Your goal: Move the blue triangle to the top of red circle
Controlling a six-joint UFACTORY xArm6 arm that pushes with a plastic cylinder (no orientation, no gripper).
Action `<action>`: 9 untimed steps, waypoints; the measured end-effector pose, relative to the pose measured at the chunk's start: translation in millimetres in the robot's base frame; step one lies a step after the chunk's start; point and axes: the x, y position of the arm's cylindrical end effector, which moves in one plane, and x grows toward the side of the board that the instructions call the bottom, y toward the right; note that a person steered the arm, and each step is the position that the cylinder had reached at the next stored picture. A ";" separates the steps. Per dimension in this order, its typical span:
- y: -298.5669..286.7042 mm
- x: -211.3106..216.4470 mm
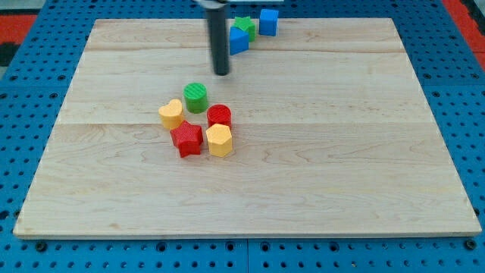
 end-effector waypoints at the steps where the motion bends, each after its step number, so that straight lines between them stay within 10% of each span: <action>1: 89.8 -54.8; 2: 125.7 -122.8; 6: 4.1 -126.4; 9: -30.9 -45.0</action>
